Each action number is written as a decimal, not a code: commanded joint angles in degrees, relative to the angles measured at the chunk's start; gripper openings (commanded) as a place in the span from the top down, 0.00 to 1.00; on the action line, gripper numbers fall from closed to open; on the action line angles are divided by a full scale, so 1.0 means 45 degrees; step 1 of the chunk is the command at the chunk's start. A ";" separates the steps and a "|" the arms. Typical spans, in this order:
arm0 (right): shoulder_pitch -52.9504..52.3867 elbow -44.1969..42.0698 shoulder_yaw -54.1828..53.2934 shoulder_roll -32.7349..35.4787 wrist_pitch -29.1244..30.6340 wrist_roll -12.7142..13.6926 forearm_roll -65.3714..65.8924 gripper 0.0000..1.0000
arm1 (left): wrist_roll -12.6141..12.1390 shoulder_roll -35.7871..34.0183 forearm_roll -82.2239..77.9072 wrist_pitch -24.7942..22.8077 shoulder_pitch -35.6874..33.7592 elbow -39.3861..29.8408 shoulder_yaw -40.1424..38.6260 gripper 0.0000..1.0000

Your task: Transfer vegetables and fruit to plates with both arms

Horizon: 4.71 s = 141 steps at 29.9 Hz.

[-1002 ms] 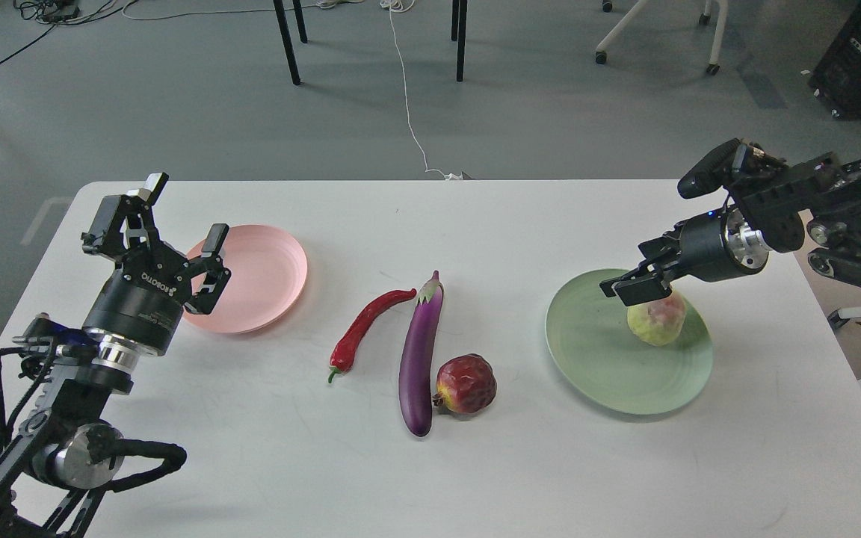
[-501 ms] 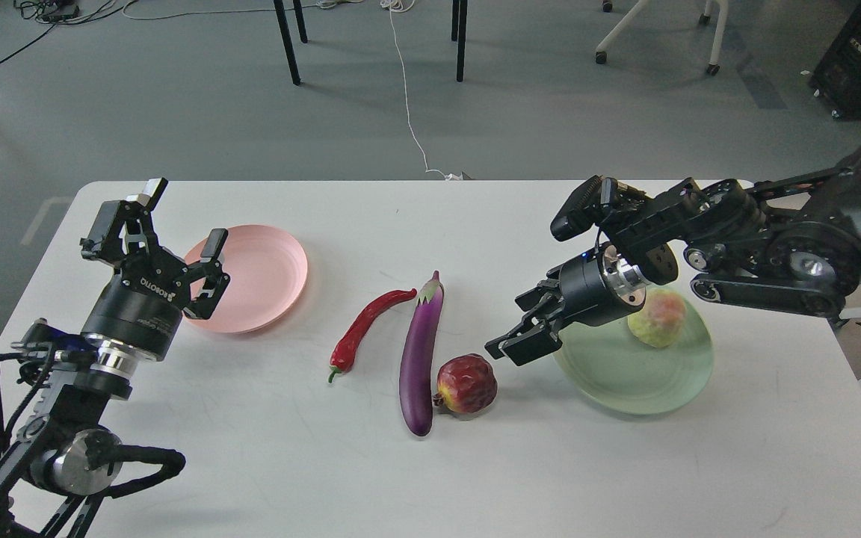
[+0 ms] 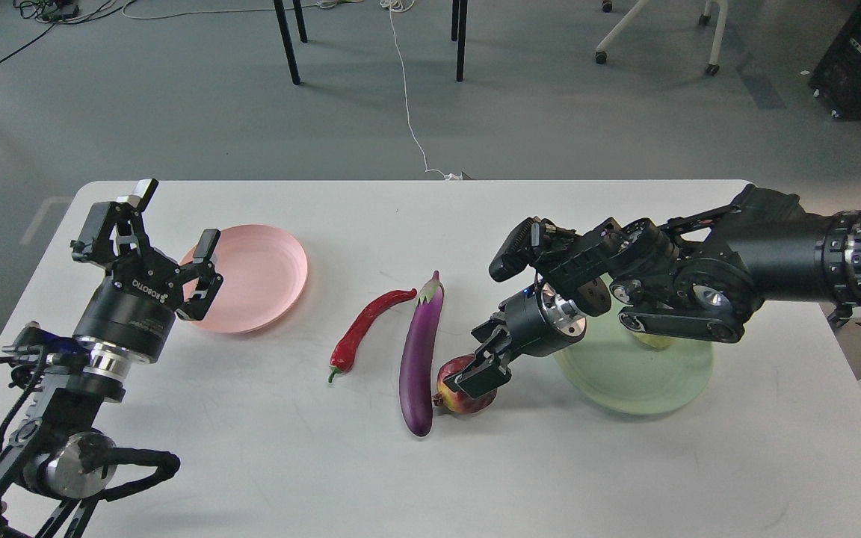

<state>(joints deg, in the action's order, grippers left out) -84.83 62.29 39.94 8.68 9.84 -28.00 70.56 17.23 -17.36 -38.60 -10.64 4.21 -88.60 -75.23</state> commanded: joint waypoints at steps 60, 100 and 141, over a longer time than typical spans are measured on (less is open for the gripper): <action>0.0159 0.2116 -0.2701 0.7484 -0.0467 -0.0001 -0.0829 0.03 | -0.0019 -0.0126 0.0003 -0.0096 -0.0037 0.0000 0.0019 0.02; 1.0961 -0.0970 -1.4189 0.5258 -0.0233 -0.0001 -1.5230 0.01 | 0.0547 -0.2784 -1.8747 -0.0526 -1.0524 0.4021 1.2029 0.02; 1.1137 -0.0892 -1.4150 0.5238 -0.0252 -0.0001 -1.4898 0.01 | 0.0371 -0.1803 -1.8377 0.0293 -1.1130 0.6856 1.3320 0.91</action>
<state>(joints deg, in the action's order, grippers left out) -34.73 58.25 -23.73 32.25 8.71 -28.01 3.50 18.83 -23.39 -122.06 -11.04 -45.07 -57.22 -14.62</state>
